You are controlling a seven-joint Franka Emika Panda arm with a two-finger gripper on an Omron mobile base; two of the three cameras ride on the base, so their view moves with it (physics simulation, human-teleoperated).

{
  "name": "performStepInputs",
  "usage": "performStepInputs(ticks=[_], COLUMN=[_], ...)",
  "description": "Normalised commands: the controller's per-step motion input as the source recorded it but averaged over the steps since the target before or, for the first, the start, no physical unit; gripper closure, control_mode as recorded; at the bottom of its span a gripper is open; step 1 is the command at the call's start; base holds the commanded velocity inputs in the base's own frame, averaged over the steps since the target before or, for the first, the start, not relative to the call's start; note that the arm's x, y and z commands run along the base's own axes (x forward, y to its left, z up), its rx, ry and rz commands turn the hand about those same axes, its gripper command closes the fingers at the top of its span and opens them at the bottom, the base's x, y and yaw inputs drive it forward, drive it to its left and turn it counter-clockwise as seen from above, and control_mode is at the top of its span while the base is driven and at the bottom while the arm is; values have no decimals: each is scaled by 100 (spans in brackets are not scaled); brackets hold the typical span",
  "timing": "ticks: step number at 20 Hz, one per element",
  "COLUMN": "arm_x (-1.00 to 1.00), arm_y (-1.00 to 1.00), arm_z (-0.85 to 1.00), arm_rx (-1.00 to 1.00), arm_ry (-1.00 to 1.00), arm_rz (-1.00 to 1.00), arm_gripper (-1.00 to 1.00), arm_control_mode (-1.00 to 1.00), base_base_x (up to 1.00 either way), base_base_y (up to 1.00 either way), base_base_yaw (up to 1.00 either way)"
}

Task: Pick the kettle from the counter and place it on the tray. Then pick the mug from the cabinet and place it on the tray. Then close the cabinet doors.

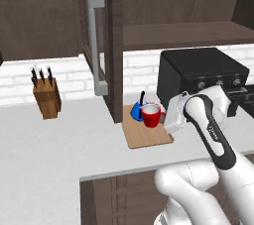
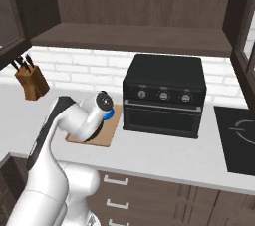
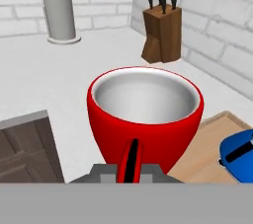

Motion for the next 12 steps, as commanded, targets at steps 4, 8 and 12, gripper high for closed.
performStepInputs(ticks=[4,8,12], arm_x=[28,34,41], arm_y=[-13,-18,-15], arm_z=[-59,-37,-1], arm_rx=[0,3,10], arm_ry=[0,1,14], arm_rz=[5,9,8], arm_gripper=[100,100,100], arm_control_mode=[-100,-100,-100], base_base_x=[0,0,0], base_base_y=[0,0,0], base_base_yaw=[0,0,0])
